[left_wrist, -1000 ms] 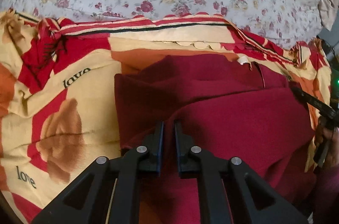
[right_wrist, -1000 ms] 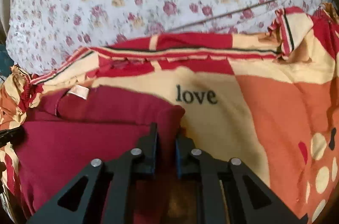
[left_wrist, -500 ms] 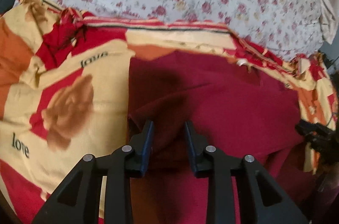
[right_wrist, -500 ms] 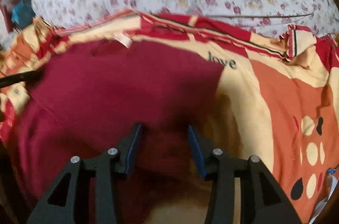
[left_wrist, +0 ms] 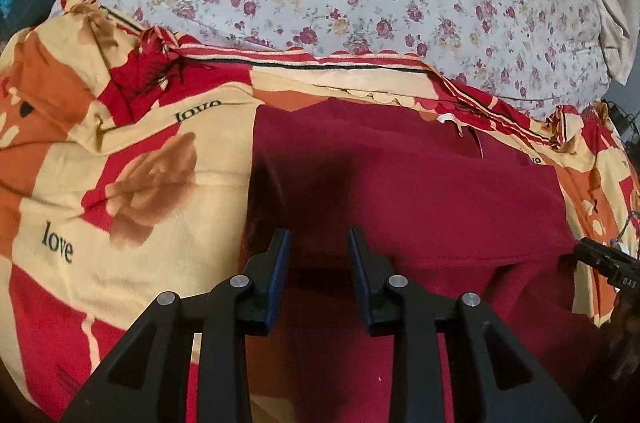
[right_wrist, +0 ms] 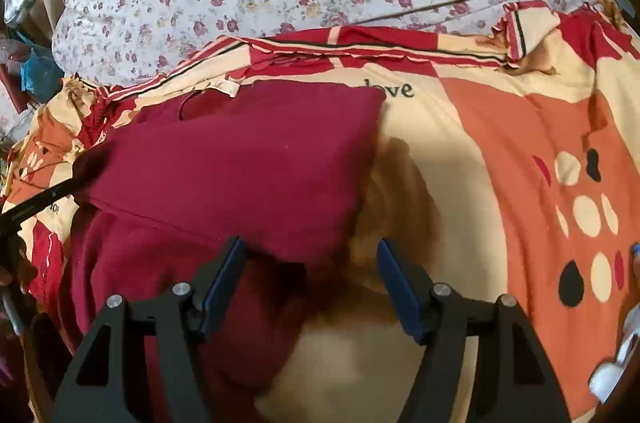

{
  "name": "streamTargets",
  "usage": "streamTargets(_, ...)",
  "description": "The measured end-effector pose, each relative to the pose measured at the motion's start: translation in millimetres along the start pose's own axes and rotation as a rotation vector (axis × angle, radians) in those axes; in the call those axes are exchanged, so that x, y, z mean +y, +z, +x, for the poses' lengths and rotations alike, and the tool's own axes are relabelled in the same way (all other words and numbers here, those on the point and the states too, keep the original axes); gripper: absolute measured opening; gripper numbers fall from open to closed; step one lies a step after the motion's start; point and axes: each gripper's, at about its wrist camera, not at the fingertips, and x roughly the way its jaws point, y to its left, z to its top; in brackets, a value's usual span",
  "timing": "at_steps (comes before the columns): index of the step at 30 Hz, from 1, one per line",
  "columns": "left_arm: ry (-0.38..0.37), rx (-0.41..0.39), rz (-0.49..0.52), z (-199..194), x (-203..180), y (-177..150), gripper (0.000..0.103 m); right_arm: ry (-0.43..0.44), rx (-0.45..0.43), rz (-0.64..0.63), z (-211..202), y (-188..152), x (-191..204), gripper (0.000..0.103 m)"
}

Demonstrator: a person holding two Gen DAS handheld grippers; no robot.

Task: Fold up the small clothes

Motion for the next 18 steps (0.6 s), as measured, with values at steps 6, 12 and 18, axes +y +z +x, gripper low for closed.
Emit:
streamTargets(6, 0.001, 0.007, -0.031, 5.7, 7.0, 1.8, 0.009, -0.009, -0.003, -0.032, -2.4, -1.7, 7.8, 0.072)
streamTargets(12, -0.007, 0.028, -0.089, 27.0, 19.5, 10.3, 0.009, -0.013, 0.027, -0.003, 18.4, 0.8, 1.8, 0.072)
streamTargets(18, 0.008, 0.033, -0.069, 16.0, 13.1, 3.0, 0.009, -0.023, 0.056, 0.003, 22.6, -6.1, -0.1, 0.072)
